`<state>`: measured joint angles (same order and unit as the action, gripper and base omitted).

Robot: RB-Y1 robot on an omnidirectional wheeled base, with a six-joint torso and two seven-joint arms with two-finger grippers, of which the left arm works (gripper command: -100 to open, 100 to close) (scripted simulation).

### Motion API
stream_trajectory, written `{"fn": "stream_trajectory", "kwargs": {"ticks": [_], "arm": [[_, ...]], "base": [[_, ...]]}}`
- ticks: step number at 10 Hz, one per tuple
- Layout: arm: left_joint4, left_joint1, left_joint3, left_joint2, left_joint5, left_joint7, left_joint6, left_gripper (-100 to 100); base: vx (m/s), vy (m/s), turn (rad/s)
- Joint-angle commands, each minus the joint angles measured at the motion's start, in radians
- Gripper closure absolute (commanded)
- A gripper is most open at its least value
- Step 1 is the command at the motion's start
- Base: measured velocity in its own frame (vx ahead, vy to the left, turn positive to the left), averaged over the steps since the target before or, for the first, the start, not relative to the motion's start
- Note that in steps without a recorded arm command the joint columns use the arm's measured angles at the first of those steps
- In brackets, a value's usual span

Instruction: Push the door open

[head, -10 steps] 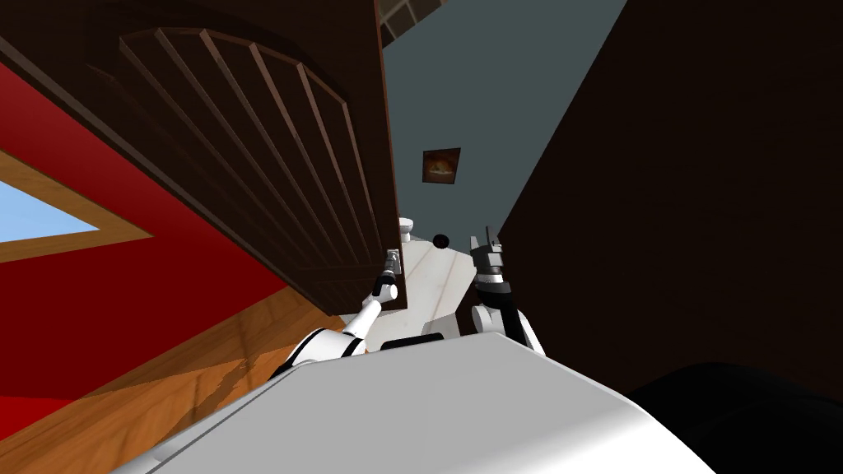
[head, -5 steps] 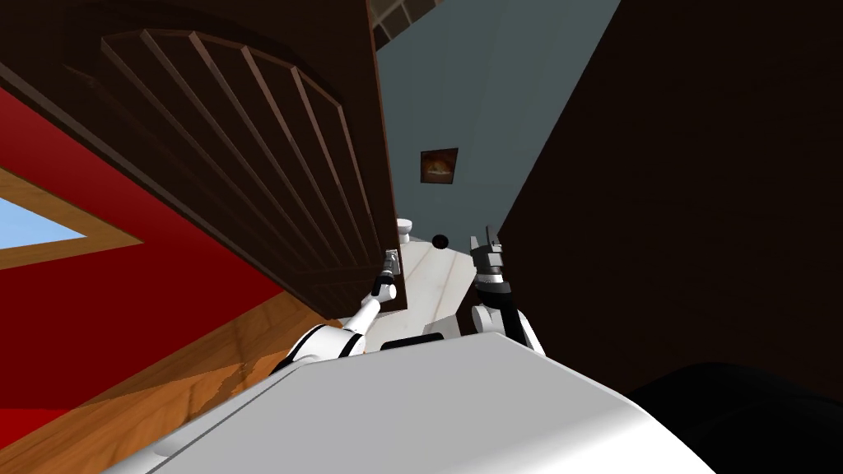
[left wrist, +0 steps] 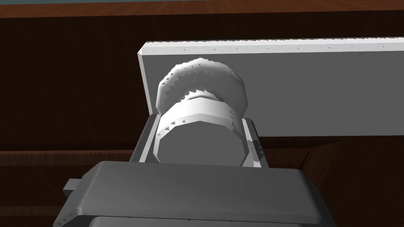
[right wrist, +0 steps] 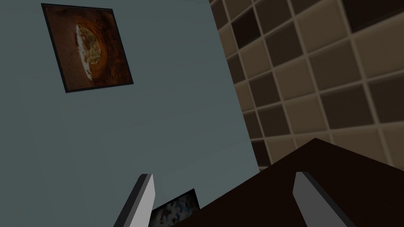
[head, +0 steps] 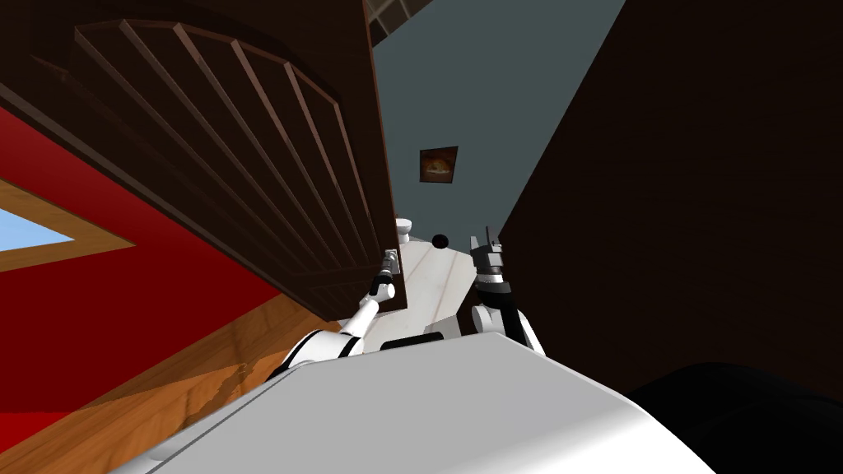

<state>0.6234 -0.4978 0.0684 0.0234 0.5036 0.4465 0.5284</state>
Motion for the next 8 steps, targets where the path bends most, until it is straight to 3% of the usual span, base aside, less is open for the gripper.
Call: {"fn": "stream_trajectory", "kwargs": {"ticks": [1,2,3,4,6,8], "arm": [[-0.048,-0.028,-0.010,-0.028,-0.002,-0.022,0.041,100],[-0.048,-0.028,-0.010,-0.028,-0.002,-0.022,0.041,100],[-0.065,-0.039,-0.039,-0.038,-0.013,-0.022,0.048,100],[0.003,0.002,-0.036,-0.044,-0.031,-0.023,0.013,-100],[0.023,0.013,-0.044,-0.053,-0.056,-0.042,-0.004,-100],[0.050,0.028,-0.054,-0.046,-0.089,-0.066,-0.027,-100]], "base": [[0.058,0.030,0.046],[0.035,0.040,0.083],[0.082,0.057,0.039],[-0.041,0.086,0.074],[-0.155,0.093,0.041],[-0.173,0.036,0.052]]}}
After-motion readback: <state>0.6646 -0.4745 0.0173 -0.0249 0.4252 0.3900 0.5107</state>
